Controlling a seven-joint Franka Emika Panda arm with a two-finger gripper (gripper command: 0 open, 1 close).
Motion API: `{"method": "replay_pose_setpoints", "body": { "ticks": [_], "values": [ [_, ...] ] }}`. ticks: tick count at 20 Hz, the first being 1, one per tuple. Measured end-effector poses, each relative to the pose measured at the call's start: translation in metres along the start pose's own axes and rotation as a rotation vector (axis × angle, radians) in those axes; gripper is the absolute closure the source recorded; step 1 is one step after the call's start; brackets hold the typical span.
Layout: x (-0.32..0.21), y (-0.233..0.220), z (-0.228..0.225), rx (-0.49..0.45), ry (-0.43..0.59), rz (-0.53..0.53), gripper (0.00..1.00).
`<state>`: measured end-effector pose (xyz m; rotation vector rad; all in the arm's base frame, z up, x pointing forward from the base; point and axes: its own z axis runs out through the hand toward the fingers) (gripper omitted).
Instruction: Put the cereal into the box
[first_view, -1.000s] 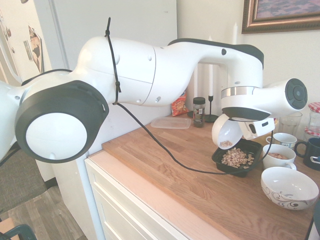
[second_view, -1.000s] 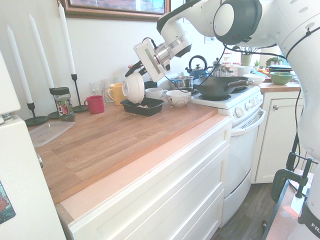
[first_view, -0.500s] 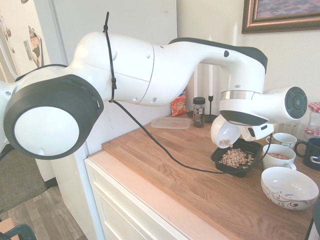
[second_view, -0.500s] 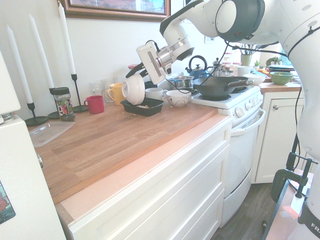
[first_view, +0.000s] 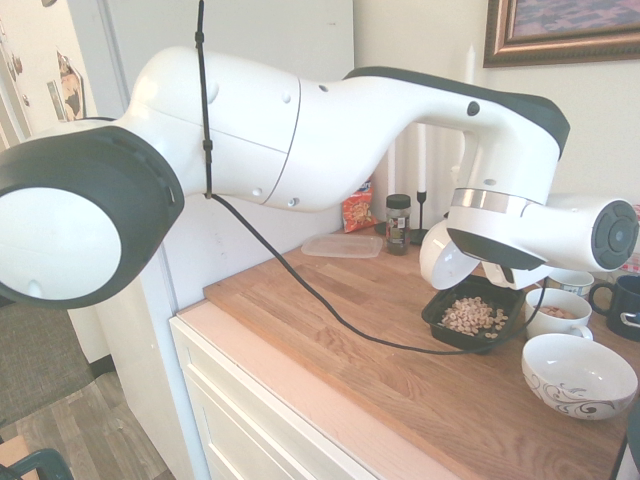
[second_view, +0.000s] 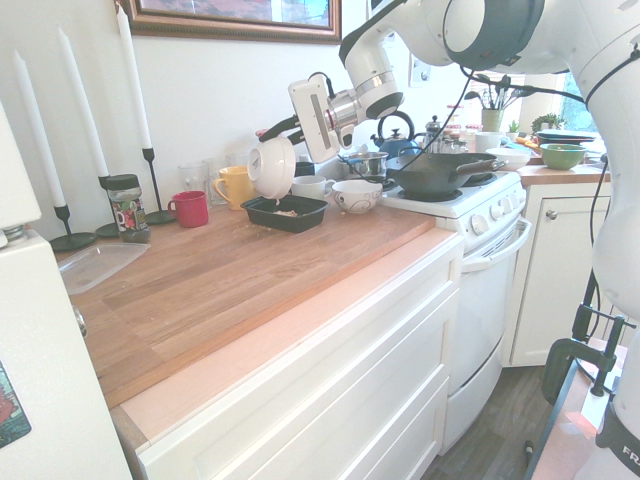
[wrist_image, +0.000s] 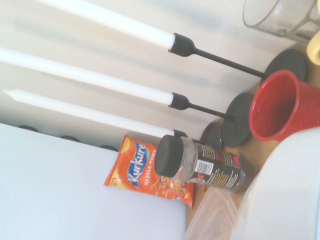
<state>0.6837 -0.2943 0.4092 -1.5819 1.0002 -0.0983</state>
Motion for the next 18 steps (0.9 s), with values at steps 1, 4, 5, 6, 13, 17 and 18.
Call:
{"method": "replay_pose_setpoints", "body": {
  "ticks": [1, 4, 5, 6, 13, 17, 18],
  "values": [
    [0.000, 0.002, -0.001, 0.001, -0.003, -0.001, 1.00],
    [0.000, 0.003, 0.000, 0.013, -0.009, 0.007, 1.00],
    [0.000, 0.003, 0.000, 0.018, -0.014, 0.008, 1.00],
    [0.000, 0.003, -0.001, 0.021, -0.013, 0.009, 1.00],
    [0.000, 0.002, -0.003, 0.014, -0.007, 0.008, 1.00],
    [-0.013, -0.014, 0.013, -0.081, 0.075, -0.044, 1.00],
    [-0.020, -0.021, 0.022, -0.114, 0.095, -0.063, 1.00]
  ]
}}
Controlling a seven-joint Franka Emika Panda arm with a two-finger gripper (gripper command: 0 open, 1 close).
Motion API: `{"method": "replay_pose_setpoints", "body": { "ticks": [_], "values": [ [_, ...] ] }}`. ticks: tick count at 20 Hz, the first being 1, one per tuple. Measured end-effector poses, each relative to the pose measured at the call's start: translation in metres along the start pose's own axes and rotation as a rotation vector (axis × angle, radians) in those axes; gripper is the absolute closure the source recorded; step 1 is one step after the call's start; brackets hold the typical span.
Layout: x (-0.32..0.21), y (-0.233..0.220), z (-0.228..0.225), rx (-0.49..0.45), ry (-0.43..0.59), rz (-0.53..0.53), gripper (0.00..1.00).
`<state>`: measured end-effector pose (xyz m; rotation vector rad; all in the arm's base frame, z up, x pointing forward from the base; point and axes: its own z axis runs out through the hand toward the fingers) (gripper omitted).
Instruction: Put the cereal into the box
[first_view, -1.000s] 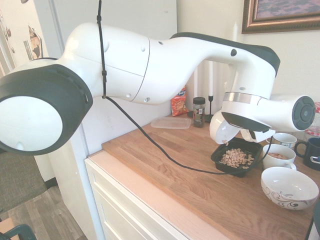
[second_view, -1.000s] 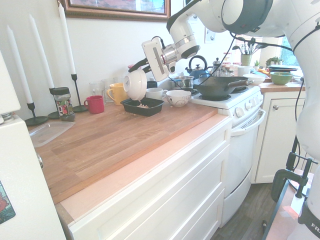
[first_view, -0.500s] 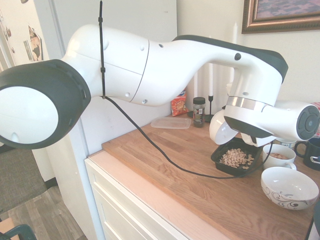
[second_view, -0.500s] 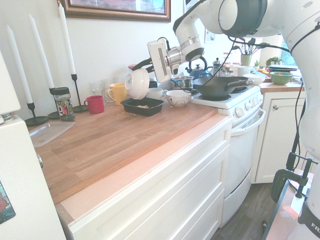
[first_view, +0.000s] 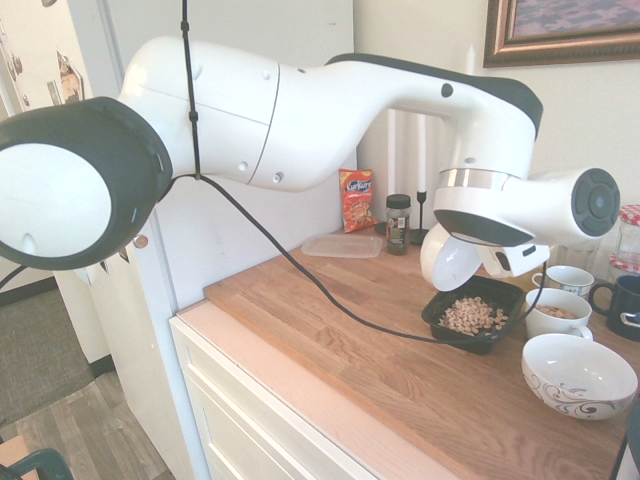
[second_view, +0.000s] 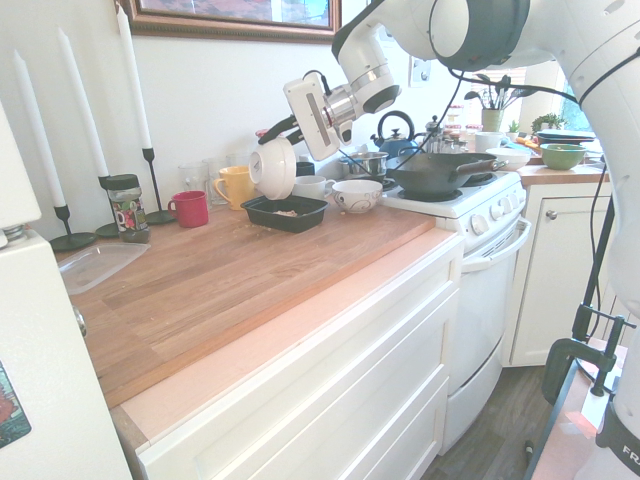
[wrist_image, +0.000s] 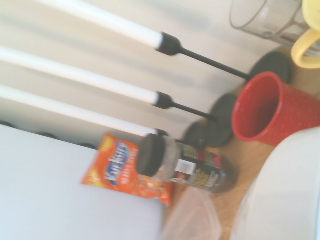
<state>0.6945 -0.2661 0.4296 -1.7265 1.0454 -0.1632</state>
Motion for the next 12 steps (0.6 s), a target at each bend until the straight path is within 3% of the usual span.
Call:
{"method": "replay_pose_setpoints", "body": {
  "ticks": [6, 12],
  "values": [
    [-0.065, -0.055, 0.068, -0.237, 0.149, -0.103, 1.00],
    [-0.131, -0.078, 0.160, -0.467, 0.348, -0.240, 1.00]
  ]
}}
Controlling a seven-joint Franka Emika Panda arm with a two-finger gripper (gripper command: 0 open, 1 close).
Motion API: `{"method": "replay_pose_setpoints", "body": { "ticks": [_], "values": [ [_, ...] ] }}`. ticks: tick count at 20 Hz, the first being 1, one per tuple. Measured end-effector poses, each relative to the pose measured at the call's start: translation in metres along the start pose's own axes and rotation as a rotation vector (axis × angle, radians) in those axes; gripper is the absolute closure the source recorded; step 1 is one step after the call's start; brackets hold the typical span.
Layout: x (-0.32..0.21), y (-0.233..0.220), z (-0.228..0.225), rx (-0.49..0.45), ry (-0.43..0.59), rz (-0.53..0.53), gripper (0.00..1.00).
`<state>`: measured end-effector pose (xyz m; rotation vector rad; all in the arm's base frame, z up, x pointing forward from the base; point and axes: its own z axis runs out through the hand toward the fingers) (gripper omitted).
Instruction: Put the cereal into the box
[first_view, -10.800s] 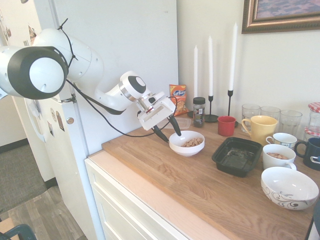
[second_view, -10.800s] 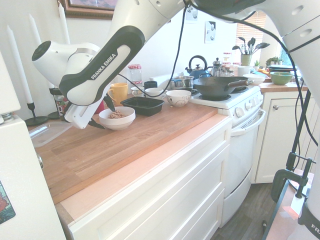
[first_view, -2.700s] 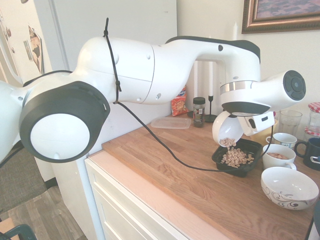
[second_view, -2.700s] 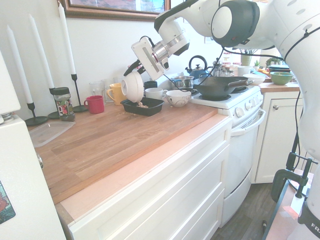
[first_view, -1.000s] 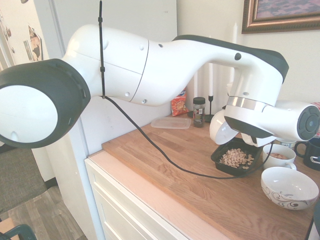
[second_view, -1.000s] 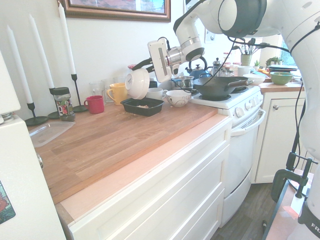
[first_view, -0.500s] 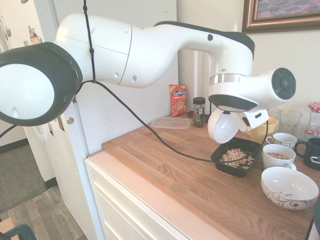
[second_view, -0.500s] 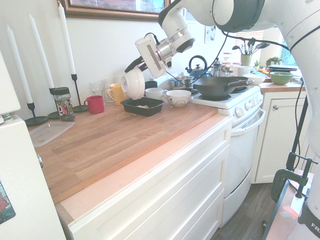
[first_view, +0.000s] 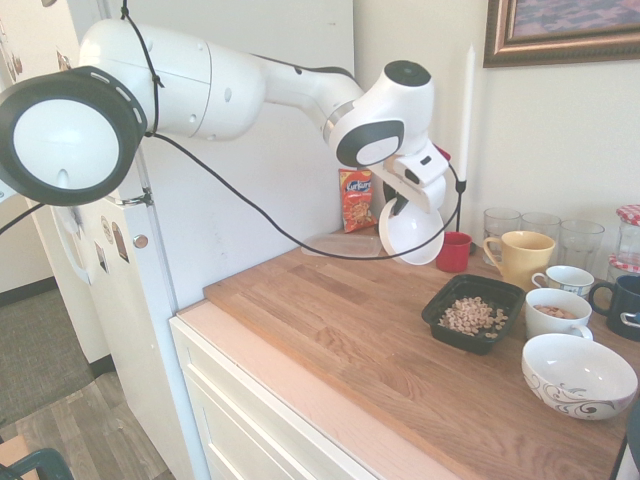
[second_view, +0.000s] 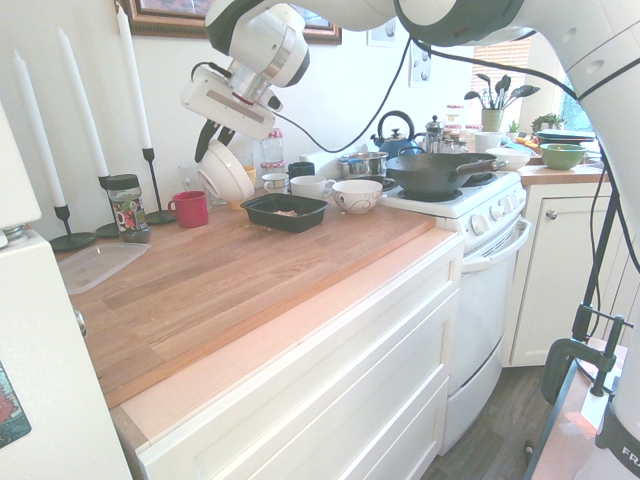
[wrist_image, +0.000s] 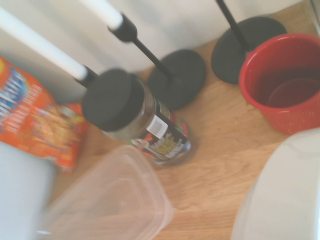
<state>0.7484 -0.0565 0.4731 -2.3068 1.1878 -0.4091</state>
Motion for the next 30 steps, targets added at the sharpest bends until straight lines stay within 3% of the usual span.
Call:
{"method": "replay_pose_setpoints", "body": {
  "ticks": [6, 14, 25, 30],
  "values": [
    [-0.065, -0.032, 0.054, -0.191, 0.179, -0.126, 1.00],
    [-0.117, -0.033, 0.124, -0.379, 0.372, -0.283, 1.00],
    [-0.122, -0.011, 0.160, -0.533, 0.450, -0.384, 1.00],
    [-0.129, -0.009, 0.167, -0.549, 0.453, -0.400, 1.00]
  ]
}}
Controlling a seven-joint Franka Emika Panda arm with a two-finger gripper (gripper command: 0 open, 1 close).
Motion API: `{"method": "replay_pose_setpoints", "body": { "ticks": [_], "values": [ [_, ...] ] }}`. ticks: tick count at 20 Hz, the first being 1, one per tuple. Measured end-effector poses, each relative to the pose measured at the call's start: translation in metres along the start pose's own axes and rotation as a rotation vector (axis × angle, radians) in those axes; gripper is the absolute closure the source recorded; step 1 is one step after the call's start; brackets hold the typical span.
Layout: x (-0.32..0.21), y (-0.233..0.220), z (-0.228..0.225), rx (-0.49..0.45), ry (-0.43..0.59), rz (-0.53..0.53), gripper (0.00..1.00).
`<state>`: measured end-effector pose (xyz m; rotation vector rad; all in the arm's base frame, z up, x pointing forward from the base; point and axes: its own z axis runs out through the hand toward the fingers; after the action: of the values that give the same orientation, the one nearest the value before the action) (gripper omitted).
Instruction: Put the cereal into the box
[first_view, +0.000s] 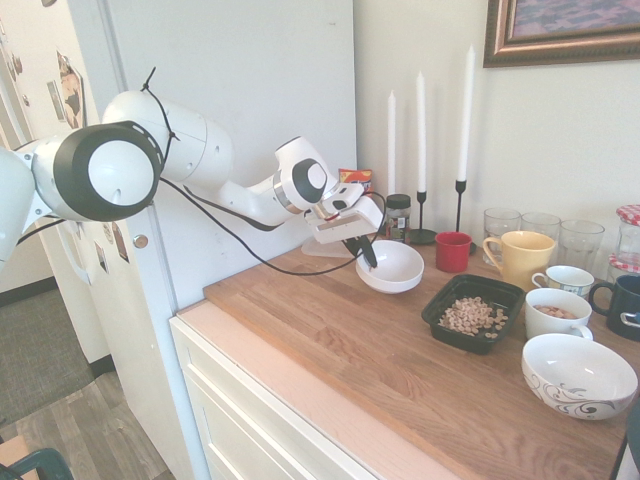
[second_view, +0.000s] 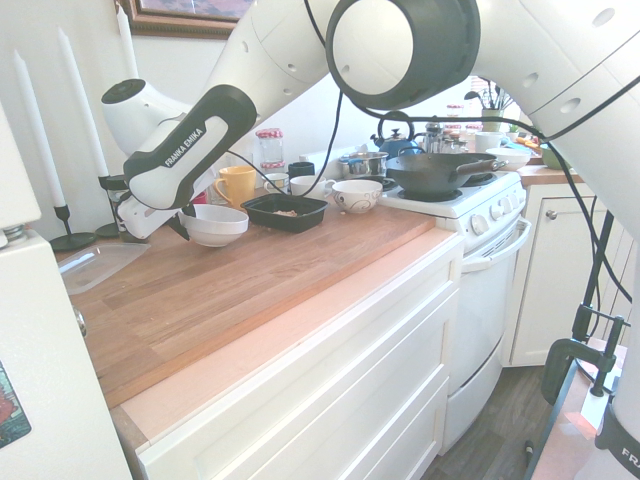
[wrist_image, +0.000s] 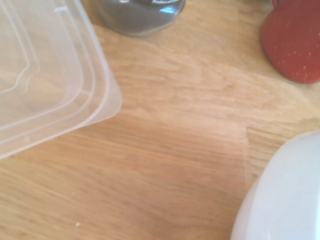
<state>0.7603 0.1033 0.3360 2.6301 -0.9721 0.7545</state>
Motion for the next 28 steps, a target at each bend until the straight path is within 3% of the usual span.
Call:
{"method": "replay_pose_setpoints", "body": {
  "ticks": [2, 3, 21, 28],
  "values": [
    [-0.006, -0.001, 0.003, -0.006, 0.001, -0.008, 1.00],
    [-0.007, -0.002, 0.004, -0.009, 0.005, -0.013, 0.00],
    [-0.025, -0.009, 0.005, -0.020, 0.002, -0.025, 0.00],
    [-0.016, -0.002, -0.016, -0.035, 0.078, -0.045, 0.00]
  ]
}}
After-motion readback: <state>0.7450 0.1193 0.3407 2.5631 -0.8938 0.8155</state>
